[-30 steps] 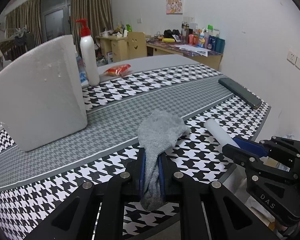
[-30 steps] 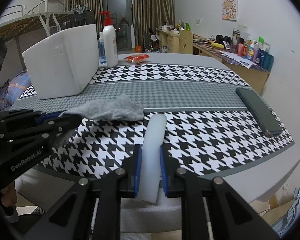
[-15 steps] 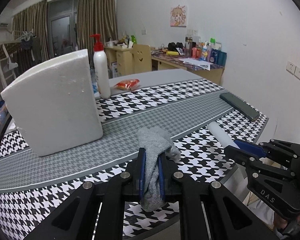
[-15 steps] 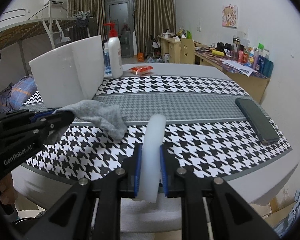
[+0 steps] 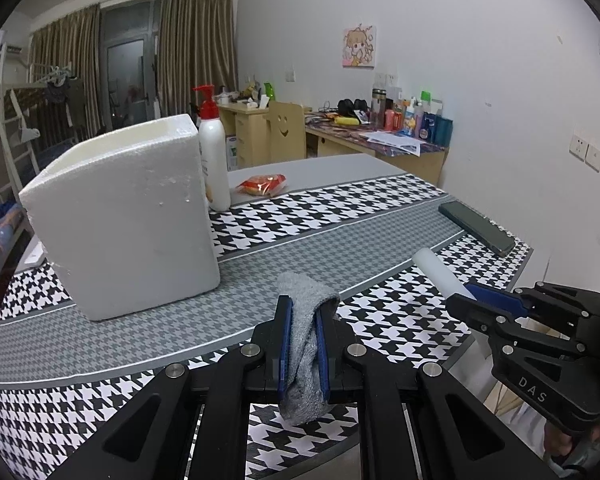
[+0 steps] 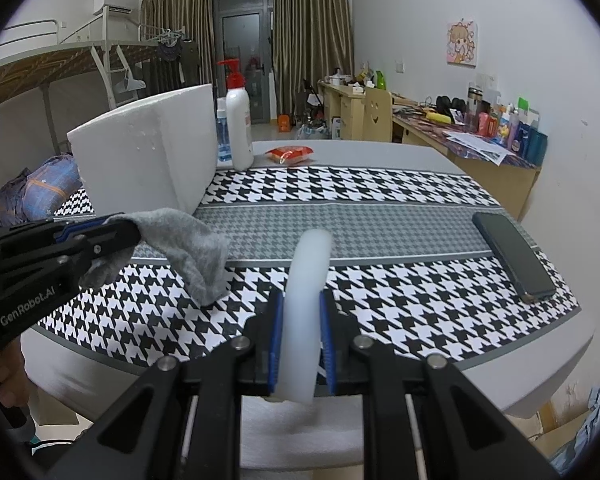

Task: Organize soft objects
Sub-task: 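Lift the grey sock and white roller and carry both toward the foam box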

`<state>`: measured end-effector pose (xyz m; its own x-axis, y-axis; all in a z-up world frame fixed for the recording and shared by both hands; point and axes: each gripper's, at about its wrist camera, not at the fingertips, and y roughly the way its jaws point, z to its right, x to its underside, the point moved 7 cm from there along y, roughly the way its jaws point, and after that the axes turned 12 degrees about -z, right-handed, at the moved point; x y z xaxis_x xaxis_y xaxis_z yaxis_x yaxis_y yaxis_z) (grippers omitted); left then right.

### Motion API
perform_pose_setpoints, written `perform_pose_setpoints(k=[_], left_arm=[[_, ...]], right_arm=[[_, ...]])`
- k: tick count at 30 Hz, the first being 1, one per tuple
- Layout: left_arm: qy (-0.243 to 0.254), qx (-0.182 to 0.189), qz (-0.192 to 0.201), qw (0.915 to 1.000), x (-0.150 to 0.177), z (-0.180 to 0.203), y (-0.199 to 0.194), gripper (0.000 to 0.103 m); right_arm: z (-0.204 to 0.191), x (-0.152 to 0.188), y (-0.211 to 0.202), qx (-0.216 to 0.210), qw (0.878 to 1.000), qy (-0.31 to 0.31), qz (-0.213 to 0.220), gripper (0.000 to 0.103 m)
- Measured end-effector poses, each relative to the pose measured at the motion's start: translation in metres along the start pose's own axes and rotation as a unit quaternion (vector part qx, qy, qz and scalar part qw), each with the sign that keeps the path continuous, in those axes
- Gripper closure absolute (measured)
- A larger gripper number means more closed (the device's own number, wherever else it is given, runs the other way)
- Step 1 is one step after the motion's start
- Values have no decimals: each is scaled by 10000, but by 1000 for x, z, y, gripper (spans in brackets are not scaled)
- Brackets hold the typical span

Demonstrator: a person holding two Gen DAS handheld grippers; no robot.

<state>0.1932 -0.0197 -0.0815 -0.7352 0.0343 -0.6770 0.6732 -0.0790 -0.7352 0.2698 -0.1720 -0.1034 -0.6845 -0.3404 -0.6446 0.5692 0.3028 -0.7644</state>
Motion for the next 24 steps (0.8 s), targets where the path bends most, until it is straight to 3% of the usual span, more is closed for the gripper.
perform_pose_setpoints(k=[24], left_arm=[[-8,56,399,9992,-30,-13,-31,91]], right_arm=[[-13,-25,-17,-108,9995,-110,290,81]])
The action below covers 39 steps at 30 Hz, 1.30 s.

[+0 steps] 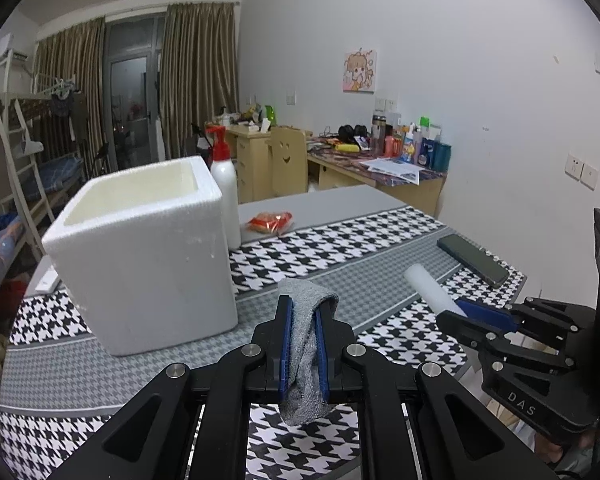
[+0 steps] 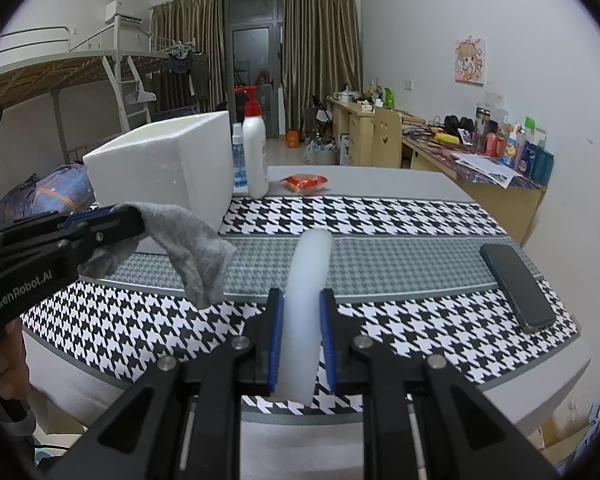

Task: Organize soft objects
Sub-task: 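Lift the grey sock and white roller and carry both toward the foam box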

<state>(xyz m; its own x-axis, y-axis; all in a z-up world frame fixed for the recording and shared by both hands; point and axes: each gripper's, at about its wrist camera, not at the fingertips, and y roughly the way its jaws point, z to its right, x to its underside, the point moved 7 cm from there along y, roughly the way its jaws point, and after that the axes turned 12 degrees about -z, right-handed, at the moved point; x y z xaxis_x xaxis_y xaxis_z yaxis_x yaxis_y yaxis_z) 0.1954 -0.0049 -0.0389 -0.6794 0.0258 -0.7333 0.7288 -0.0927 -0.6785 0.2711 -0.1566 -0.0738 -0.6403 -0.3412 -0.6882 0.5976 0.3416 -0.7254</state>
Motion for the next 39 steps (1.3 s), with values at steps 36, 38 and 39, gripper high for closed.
perform_pose_setpoints(k=[36,38,39], left_arm=[[172,-95,396,9990,-61,-14,-22,91],[179,-99,421,9989,-64,-16,-23,91],[179,-103,435,9988,-65,-16,-24,91]], right_arm=[[-15,-61,-25,-110,9980,-228,577,81],[-15,-64,-26,-117,9978,-249,595,81],[-16,-66,-26,-117,9978,-253,607,81]])
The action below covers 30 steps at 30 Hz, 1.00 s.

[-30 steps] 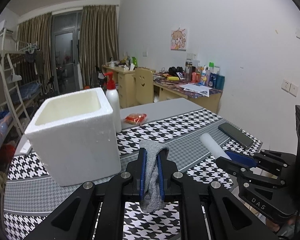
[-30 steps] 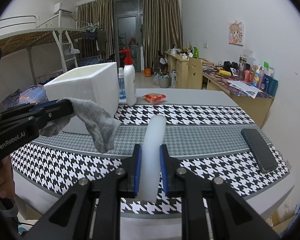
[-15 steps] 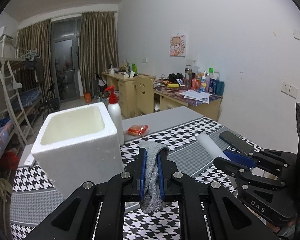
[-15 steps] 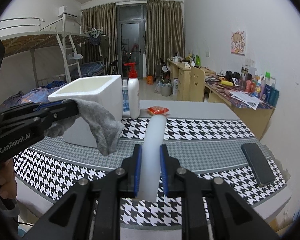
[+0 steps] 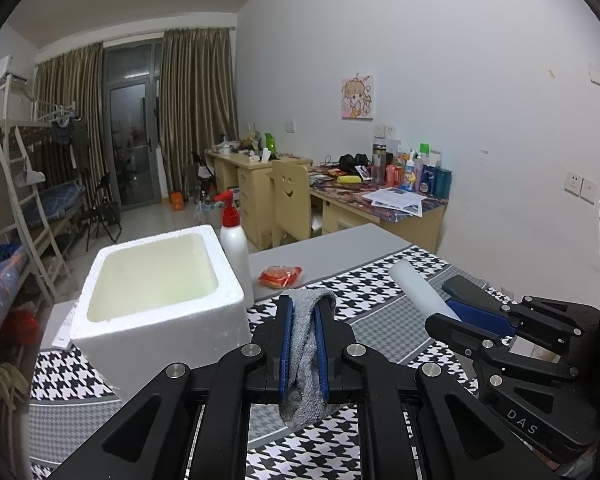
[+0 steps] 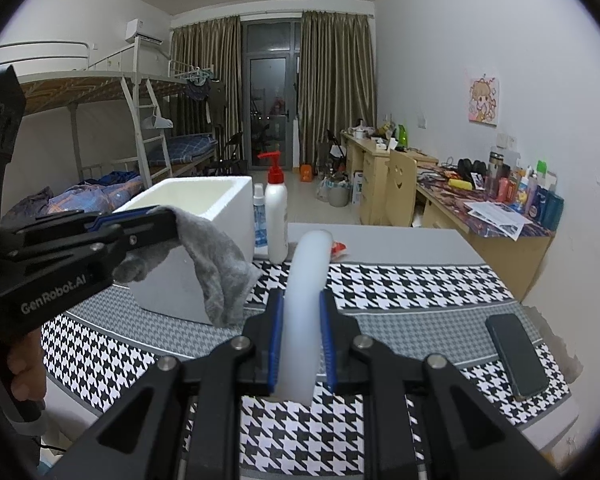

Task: Organize soft objects
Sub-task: 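Lift the grey sock and white roller and carry both toward the foam box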

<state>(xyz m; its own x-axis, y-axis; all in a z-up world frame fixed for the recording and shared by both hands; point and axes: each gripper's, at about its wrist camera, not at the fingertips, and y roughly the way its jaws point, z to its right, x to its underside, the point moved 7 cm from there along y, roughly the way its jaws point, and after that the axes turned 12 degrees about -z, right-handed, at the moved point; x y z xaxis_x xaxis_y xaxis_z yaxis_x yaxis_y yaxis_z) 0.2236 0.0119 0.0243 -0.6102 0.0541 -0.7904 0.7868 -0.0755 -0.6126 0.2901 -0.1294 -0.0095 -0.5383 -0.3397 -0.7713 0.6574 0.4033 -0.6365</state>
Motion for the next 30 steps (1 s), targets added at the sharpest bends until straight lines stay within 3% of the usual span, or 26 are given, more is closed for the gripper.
perform_pose_setpoints(k=[30], left_arm=[[-120,-245,261,9993,-44,-29,-5,91]], right_arm=[[-11,-40,3,-158,9991,-256,307,81]])
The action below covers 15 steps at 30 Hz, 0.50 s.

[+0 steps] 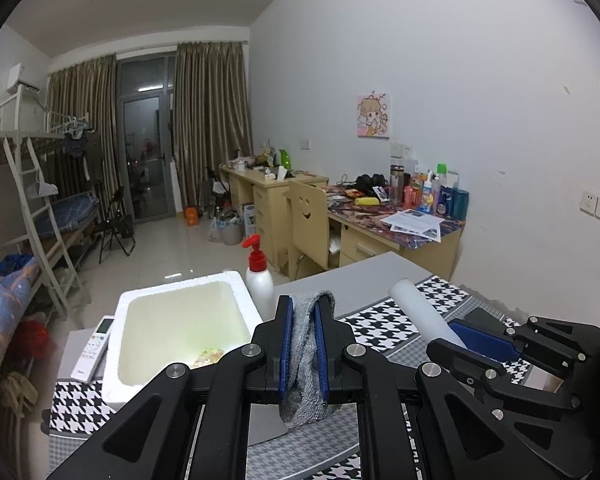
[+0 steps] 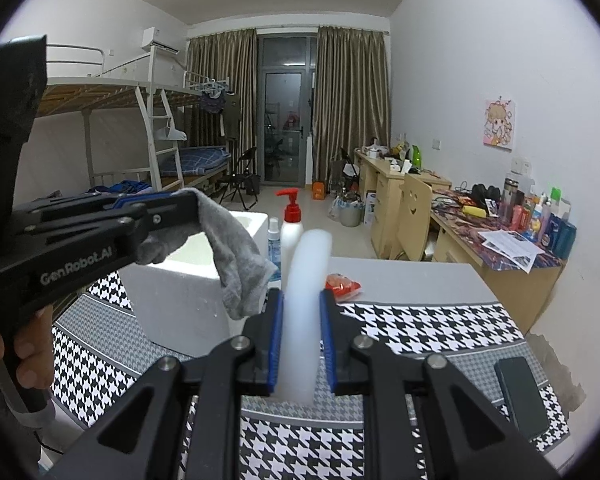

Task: Organize soft objects
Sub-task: 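Lift the grey sock and white roller and carry both toward the foam box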

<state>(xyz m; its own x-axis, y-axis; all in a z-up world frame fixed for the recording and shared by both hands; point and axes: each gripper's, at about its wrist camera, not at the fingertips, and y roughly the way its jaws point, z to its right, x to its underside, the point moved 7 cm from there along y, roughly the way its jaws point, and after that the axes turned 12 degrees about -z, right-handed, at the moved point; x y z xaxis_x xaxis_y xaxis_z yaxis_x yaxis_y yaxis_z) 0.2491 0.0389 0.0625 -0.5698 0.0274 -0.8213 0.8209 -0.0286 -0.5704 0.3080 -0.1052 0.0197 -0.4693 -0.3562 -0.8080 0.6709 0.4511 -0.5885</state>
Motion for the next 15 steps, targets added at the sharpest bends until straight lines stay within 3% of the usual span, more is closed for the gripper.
perform_pose_setpoints(k=[15], left_arm=[[-221,-250,52,9994,-19,-27,2,91]], right_arm=[[-16,-20,6,-164,9996,-205,74,81]])
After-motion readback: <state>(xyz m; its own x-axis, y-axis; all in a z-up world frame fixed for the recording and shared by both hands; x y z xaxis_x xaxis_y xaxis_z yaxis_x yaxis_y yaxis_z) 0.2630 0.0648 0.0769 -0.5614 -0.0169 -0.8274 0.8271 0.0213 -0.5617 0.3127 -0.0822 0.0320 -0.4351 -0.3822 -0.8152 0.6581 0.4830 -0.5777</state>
